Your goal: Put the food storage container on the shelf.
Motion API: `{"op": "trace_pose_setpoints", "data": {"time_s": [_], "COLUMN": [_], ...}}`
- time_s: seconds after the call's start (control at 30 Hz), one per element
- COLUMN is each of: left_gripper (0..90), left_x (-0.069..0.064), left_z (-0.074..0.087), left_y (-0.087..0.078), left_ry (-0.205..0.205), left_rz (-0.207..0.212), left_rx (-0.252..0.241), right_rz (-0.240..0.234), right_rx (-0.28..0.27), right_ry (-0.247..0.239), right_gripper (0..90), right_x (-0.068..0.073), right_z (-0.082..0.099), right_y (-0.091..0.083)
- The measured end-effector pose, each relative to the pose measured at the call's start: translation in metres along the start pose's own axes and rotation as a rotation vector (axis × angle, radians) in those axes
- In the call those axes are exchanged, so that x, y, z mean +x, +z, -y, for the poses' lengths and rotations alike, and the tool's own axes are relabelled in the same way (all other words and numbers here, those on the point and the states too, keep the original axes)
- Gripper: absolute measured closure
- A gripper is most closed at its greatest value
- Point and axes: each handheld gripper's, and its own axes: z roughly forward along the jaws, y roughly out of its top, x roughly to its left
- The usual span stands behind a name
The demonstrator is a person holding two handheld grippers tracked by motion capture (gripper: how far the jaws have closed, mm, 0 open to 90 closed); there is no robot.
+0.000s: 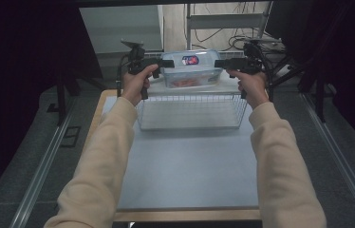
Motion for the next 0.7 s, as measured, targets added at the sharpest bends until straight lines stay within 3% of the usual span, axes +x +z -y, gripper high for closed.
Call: {"op": "trace_pose_setpoints", "data": {"time_s": [0.17, 0.37, 0.5, 0.57, 0.6, 0.7], "left_gripper": [13.8, 12.5, 12.7, 12.8, 13.0, 13.3], "left_x": [-0.012, -0.017, -0.027, -0.035, -0.035, -0.048], "left_z": [-0.001, 0.000, 0.008, 0.016, 0.016, 0.035], "left_y": [0.000, -0.009, -0.024, -0.035, -0.035, -0.053], "left_ry": [0.074, 0.096, 0.147, 0.188, 0.188, 0.234], "left_rz": [-0.103, -0.092, -0.107, -0.095, -0.095, -0.078], "left_rx": [0.000, -0.024, -0.050, -0.057, -0.057, -0.088], "right_rz": [0.010, 0.004, 0.008, 0.000, 0.000, -0.006], "right_rx": [0.006, -0.012, -0.012, -0.024, -0.024, -0.024], "right_ry": [-0.024, -0.044, -0.086, -0.125, -0.125, -0.163], "right_gripper": [47.0, 43.4, 38.5, 36.4, 36.4, 33.5], "right_x": [0.003, 0.007, 0.013, 0.018, 0.018, 0.023], "right_z": [0.001, 0.003, 0.003, 0.005, 0.005, 0.013], "right_y": [-0.001, -0.006, -0.015, -0.027, -0.027, -0.044]}}
